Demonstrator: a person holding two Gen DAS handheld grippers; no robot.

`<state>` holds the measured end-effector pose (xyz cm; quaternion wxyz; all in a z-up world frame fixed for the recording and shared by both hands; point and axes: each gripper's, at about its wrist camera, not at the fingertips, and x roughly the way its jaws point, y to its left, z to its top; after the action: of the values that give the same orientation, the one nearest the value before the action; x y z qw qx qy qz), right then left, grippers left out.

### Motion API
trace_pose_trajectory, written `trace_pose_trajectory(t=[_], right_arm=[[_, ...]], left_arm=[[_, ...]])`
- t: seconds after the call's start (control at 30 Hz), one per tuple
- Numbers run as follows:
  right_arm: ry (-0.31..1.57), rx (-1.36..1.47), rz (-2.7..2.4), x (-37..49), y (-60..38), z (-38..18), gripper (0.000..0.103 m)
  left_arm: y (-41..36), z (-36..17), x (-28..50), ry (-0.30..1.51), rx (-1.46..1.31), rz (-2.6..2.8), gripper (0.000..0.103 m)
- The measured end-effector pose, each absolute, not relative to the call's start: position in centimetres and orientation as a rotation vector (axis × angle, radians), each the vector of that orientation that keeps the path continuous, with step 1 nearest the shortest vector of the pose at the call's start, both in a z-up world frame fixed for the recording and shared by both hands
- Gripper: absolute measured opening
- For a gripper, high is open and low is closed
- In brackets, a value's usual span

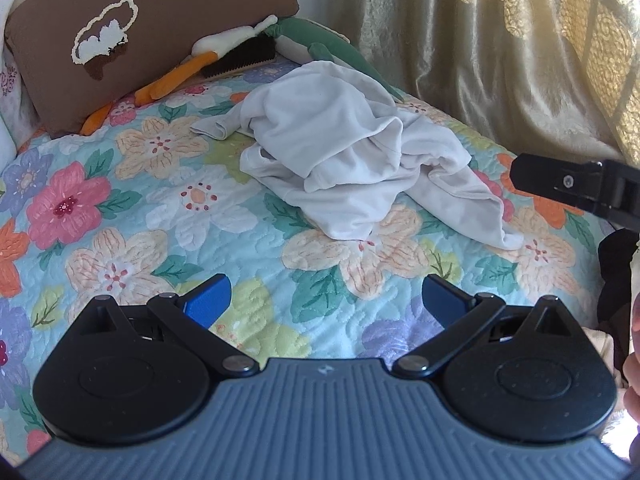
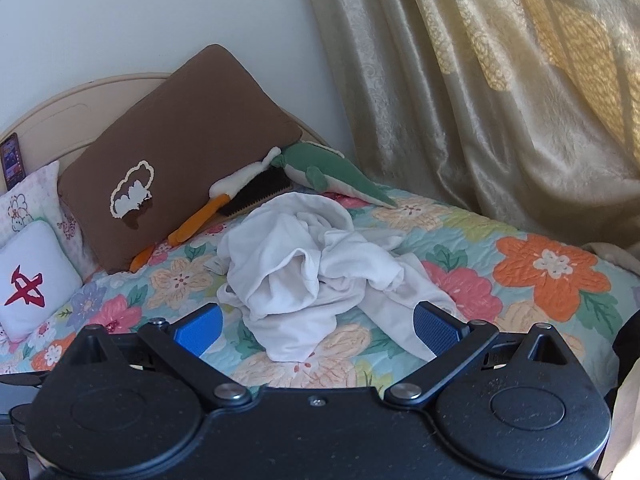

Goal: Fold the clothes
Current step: 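Move both grippers toward the crumpled white cloth on the bed, then close the left gripper on the white cloth edge while the right gripper grasps another edge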

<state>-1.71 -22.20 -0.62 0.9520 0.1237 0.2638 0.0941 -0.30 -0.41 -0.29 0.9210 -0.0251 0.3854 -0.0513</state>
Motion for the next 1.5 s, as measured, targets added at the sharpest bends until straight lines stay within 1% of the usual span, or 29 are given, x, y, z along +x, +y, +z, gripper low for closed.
trace_pose_trajectory(t=[0.23, 0.43, 0.9, 1.1, 1.23, 1.3, 1.4, 1.5], right_arm=[[0.526, 0.285, 0.174, -2.2, -23.6, -0.7, 0.103], [0.553, 0.342, 0.21, -1.9, -24.4, -1.4, 0.103], [0.563, 0.277, 0.275, -2.1, -23.0, -1.5, 0.103], [0.599, 0.317, 0.321, -1.8, -23.2, -2.4, 0.103], [0.601, 0.364, 0.313, -0.9, -23.3, -3.0, 0.103], [0.601, 0.372, 0.29, -0.3, -23.2, -3.2, 0.103], [0.584, 0.4, 0.237, 0.9, -23.5, -3.3, 0.103], [0.547, 0.552, 0.114, 3.0, -24.1, -4.4, 0.103]], left_arm=[[-0.4, -0.1, -0.4, 0.815, -0.027, -0.1, 0.103], [0.1, 0.5, -0.7, 0.813, -0.012, -0.122, 0.103], [0.3, 0.2, -0.1, 0.821, -0.02, -0.12, 0.103], [-0.5, 2.2, 0.7, 0.918, 0.159, -0.282, 0.101], [0.0, 3.9, 2.3, 0.99, 0.116, -0.307, 0.102], [0.5, 4.1, 3.4, 0.951, 0.072, -0.312, 0.102], [1.5, 3.5, 5.0, 0.812, 0.038, -0.296, 0.102], [4.1, 2.1, 6.7, 0.692, -0.105, -0.271, 0.102]])
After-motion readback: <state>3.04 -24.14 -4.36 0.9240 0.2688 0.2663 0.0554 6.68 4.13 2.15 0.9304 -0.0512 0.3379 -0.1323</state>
